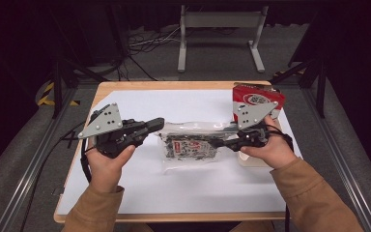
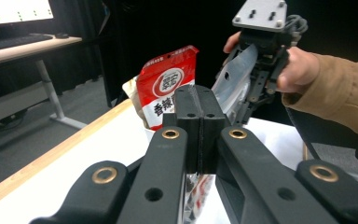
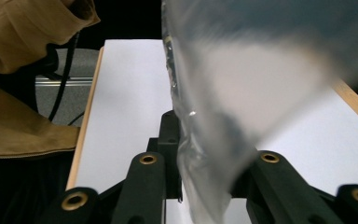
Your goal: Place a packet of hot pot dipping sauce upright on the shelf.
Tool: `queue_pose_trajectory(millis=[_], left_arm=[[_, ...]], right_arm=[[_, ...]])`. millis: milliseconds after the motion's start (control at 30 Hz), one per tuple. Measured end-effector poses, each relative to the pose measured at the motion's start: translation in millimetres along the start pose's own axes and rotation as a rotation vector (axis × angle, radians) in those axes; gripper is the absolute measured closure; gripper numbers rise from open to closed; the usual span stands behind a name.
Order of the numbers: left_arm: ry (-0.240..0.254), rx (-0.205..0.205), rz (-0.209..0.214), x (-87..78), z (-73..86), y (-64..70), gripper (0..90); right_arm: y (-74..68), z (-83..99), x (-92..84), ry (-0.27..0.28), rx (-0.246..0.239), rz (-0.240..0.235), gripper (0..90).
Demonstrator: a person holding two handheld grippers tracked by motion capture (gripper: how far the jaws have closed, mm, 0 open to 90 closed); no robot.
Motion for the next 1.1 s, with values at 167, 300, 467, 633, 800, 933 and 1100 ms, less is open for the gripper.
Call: queue_pose_trajectory(millis=[167,300,467,633,800,933,1100], left_arm=[[-0.003,-0.043,0.026,-3.1,1.0,-4.8,87.3],[0.001,-0.06,0.012,-4.5,2.3,-10.4,61.4],[-0.058,-0.036,0.002,-2.3,13.8,-13.6,45.1],[-0.124,-0.044,-0.013,2.7,29.4,-18.1,42.2],[-0.166,-0.063,-0.024,4.2,44.0,-26.7,41.9],[-0.207,-0.068,-0.038,4.1,59.5,-31.7,40.3],[-0.239,-0.084,-0.059,2.4,75.2,-41.1,39.0]], right_arm=[[-9.4,-6.7,-2.1,0.024,-0.001,-0.031,76.1],[-11.0,-8.1,-8.1,0.017,-0.004,0.02,76.4],[-12.2,-8.0,-21.8,0.043,0.039,0.025,76.3],[-14.5,-11.9,-38.6,0.064,0.078,0.043,76.3],[-17.5,-17.2,-50.5,0.072,0.093,0.053,76.3],[-18.7,-22.0,-59.6,0.079,0.098,0.067,76.3],[-19.8,-28.1,-72.6,0.089,0.108,0.093,76.2]])
Point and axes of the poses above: each handheld gripper's, and its own axes: x roughly forward along the jaws, z roughly out of its underside, y roughly to its right, the point moved 10 cm from there along x, roughly forward along the jaws, and after that the axes turned 15 degrees about -z, right-handed, at the moved point
